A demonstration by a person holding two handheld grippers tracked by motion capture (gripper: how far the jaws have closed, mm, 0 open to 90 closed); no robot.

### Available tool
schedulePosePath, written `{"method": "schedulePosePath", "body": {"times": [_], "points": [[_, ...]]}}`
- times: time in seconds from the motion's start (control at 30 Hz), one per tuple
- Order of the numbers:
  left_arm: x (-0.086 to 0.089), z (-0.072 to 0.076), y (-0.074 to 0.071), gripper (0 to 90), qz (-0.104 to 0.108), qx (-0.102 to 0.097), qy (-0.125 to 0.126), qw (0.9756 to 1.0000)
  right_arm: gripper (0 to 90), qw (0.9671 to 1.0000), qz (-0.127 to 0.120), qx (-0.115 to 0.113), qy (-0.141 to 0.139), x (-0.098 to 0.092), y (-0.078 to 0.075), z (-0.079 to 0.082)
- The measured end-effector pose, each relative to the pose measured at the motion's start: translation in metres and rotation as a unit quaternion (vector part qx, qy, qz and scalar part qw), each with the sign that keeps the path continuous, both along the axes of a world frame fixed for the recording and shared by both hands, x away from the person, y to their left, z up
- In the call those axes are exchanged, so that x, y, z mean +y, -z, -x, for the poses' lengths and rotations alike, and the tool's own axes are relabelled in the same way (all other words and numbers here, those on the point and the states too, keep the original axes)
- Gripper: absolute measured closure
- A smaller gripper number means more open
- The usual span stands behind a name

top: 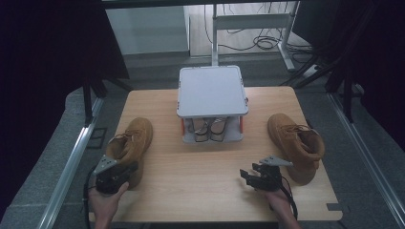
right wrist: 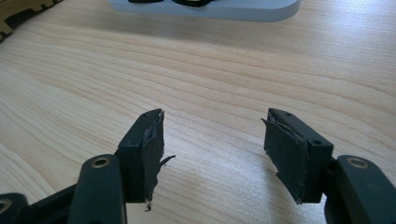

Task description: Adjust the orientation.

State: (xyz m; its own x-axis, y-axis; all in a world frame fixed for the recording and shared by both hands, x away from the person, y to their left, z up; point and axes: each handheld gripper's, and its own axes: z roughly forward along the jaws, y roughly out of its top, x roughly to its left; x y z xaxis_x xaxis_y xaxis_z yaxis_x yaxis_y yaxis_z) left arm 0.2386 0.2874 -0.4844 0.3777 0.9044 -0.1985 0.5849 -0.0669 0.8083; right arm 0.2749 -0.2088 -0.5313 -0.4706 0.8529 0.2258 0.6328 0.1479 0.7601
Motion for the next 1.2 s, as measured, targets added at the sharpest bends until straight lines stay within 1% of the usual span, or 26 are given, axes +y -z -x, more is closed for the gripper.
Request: {"method": "schedulePosePath", "body": {"times": [0.27, 0.37, 0.5, 0.8, 1.03, 1.13, 1.2], "points": [[0.026, 0.002, -0.001, 89.6, 0.006, 0.006, -0.03, 0.9995, 37.6, 1.0, 0.002, 0.002, 0.001, -0.001, 0.002, -0.001], [0.032, 0.002, -0.001, 89.6, 0.009, 0.004, -0.039, 0.9992, 37.6, 1.0, 0.003, 0.002, 0.002, -0.002, 0.002, -0.001], [0.037, 0.002, 0.0, 89.6, 0.014, 0.0, -0.044, 0.9989, 37.6, 1.0, 0.001, 0.001, 0.005, -0.003, 0.001, -0.002], [0.038, 0.002, 0.0, 89.6, 0.014, -0.002, -0.05, 0.9986, 37.6, 1.0, 0.005, 0.002, 0.004, -0.003, 0.002, -0.002], [0.038, 0.002, -0.001, 89.6, 0.011, 0.001, -0.052, 0.9986, 37.6, 1.0, 0.004, 0.003, 0.005, -0.003, 0.002, -0.002], [0.034, 0.003, -0.001, 89.5, 0.016, 0.001, -0.047, 0.9987, 37.6, 1.0, 0.004, 0.003, 0.004, -0.003, 0.002, -0.002], [0.027, 0.003, -0.003, 89.4, 0.019, -0.003, -0.036, 0.9992, 37.6, 1.0, 0.004, 0.002, 0.005, -0.003, 0.002, -0.002]]}}
